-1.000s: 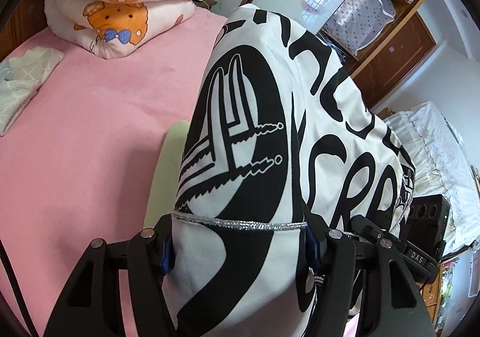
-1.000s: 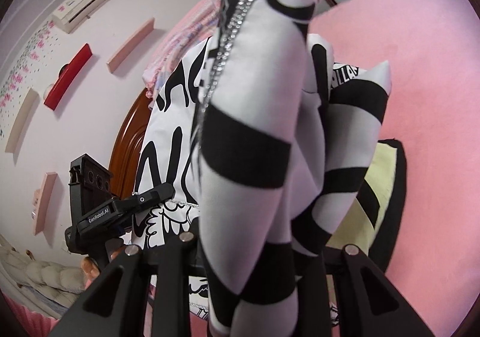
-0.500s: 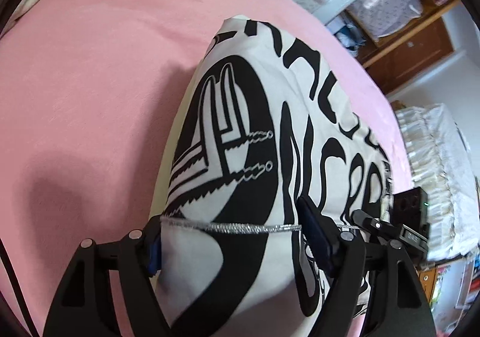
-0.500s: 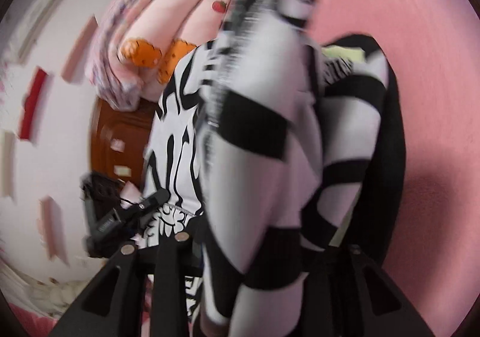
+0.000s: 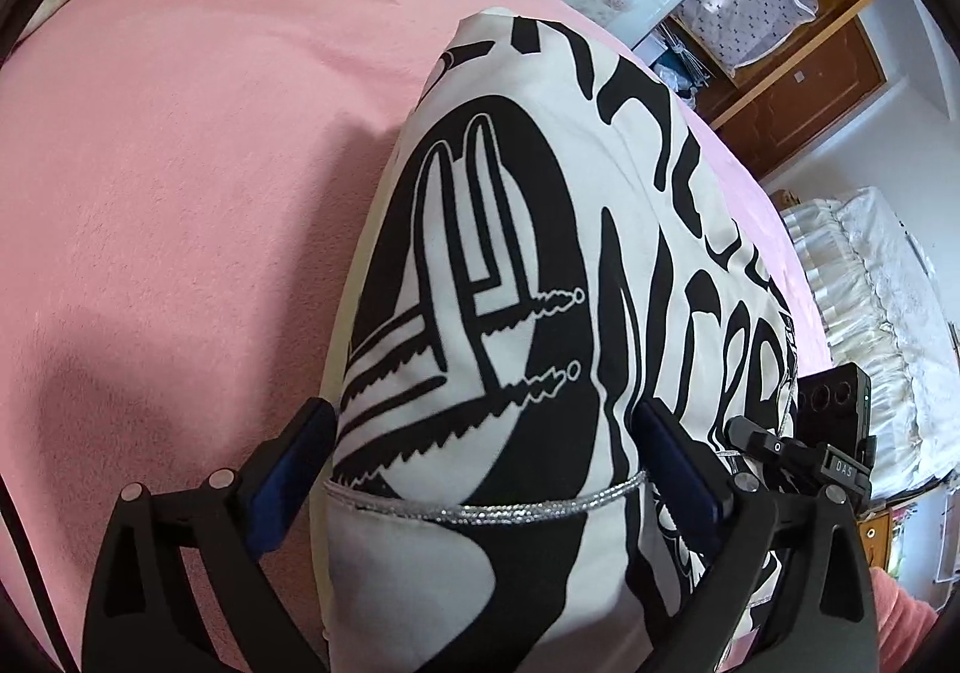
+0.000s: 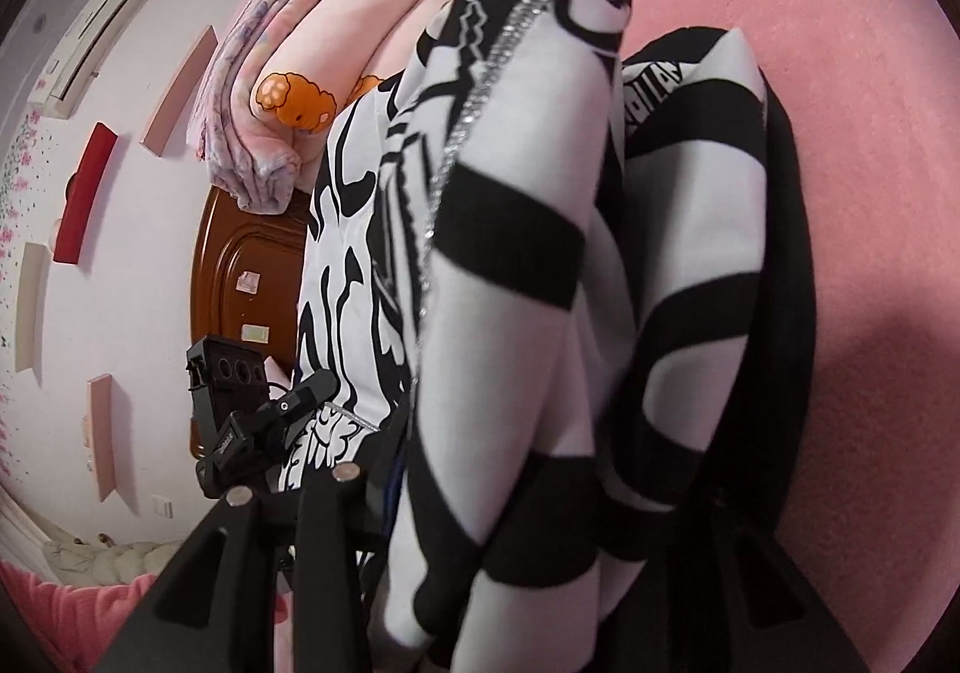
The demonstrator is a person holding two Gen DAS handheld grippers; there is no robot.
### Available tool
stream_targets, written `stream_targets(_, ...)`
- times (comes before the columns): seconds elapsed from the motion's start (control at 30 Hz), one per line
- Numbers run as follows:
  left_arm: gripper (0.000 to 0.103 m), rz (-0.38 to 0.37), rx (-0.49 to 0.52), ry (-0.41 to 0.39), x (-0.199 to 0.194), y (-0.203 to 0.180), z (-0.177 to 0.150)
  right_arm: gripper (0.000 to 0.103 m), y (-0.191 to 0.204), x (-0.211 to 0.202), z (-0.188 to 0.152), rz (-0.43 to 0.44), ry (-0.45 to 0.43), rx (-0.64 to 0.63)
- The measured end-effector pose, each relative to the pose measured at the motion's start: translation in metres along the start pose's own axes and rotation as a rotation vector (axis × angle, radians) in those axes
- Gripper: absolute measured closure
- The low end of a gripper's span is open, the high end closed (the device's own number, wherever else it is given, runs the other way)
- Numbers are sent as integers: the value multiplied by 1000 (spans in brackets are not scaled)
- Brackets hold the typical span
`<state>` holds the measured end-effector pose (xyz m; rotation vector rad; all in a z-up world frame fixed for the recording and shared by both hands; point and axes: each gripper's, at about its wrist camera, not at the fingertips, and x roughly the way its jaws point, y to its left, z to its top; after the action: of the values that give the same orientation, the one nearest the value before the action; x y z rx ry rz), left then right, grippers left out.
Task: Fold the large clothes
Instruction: 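Carry the jacket bundle with both tools toward the pillows at the bed head, then set the bundle down beside the pillows and open both tools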
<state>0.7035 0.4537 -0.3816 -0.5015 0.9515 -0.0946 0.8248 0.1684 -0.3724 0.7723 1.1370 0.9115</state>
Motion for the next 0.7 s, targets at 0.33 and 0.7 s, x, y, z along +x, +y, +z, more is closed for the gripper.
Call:
stream_targets(0.33, 5, 183, -48, -265, -56, -37, -68, 45, 22, -31, -49, -77, -161, 104)
stream_targets(0.7, 5, 325, -340, -233, -110, -48, -178, 25, 27, -126, -172, -219, -225, 247)
